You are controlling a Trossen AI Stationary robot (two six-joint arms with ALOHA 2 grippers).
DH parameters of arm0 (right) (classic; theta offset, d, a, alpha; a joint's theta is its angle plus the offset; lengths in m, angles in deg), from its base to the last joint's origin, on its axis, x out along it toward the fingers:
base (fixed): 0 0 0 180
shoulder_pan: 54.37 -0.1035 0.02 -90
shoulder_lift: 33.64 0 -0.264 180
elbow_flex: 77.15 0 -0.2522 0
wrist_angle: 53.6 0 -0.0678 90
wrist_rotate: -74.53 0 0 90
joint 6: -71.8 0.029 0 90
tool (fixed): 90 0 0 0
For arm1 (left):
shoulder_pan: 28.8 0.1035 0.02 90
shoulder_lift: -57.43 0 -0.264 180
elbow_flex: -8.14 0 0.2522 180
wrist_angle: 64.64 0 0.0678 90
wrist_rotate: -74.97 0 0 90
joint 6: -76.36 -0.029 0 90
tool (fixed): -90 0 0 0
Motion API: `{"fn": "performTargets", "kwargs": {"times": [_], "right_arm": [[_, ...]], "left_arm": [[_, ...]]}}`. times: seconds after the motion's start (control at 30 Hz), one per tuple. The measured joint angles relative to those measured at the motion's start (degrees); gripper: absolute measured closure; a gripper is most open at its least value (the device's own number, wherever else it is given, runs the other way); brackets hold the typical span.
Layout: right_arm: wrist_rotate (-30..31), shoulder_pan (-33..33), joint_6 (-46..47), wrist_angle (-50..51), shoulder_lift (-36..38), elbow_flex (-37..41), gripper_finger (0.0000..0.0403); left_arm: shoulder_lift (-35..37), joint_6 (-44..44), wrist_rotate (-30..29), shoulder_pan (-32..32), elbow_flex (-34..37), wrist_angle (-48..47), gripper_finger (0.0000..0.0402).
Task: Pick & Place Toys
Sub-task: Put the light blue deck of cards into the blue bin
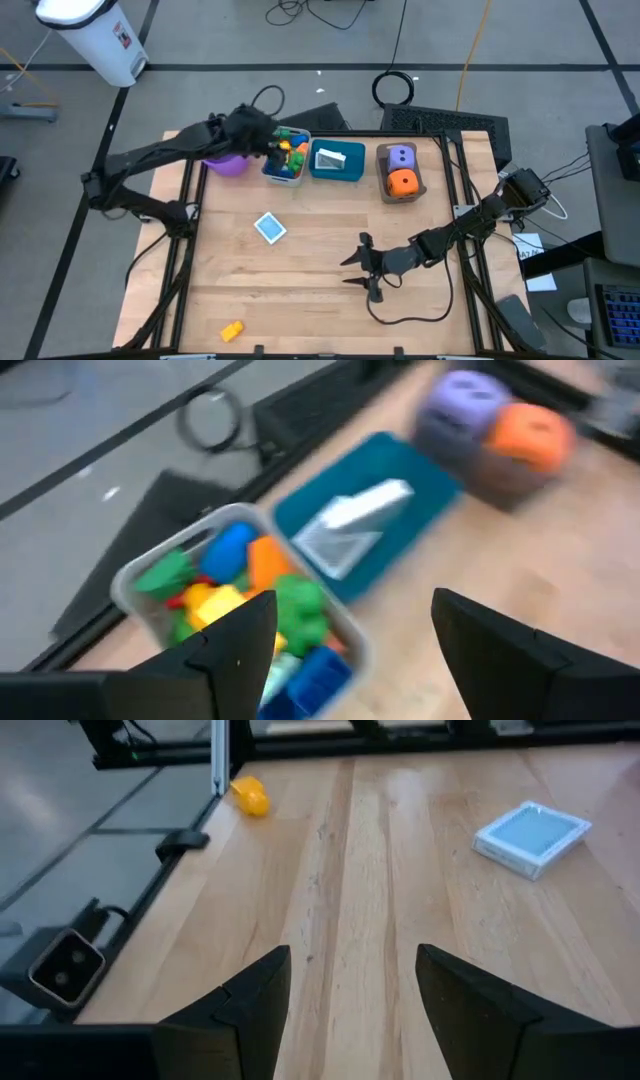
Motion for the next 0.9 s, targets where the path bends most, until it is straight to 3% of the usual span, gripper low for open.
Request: {"fn": "performTargets", "kwargs": {"times": [0.27, 0.37, 0.5, 0.67, 0.8, 0.9], "right_arm": [[-0.02, 0.17, -4.81, -8.41, 0.00, 0.00, 0.0195], [-0.02, 0.30, -7.58, -10.87, 0.00, 0.00, 0.0195], [-0.04, 0.93, -8.15, -11.55, 0.00, 0.00, 0.0195], [-0.09, 2.15, -8.77, -11.58, 0.00, 0.00, 0.0195], [-0.07, 3.68, -9.62, -11.61, 0.00, 0.00, 0.0195], [-0.07, 4.71, -9.54, -12.11, 0.00, 0.00, 0.0195]], "left_arm": [[4.48, -3.51, 2.77, -13.36, 0.02, -6.93, 0.0126], [4.30, -3.09, 1.59, -19.73, 2.53, -2.77, 0.0126], [3.86, -3.36, 1.40, -27.35, 10.84, 11.20, 0.0126], [3.92, -1.66, 1.38, -34.88, 23.68, 37.46, 0.0126], [3.38, -2.15, 1.26, -39.54, 32.10, 58.58, 0.0126], [3.21, -3.48, -0.09, -41.77, 36.35, 67.79, 0.0126]]}}
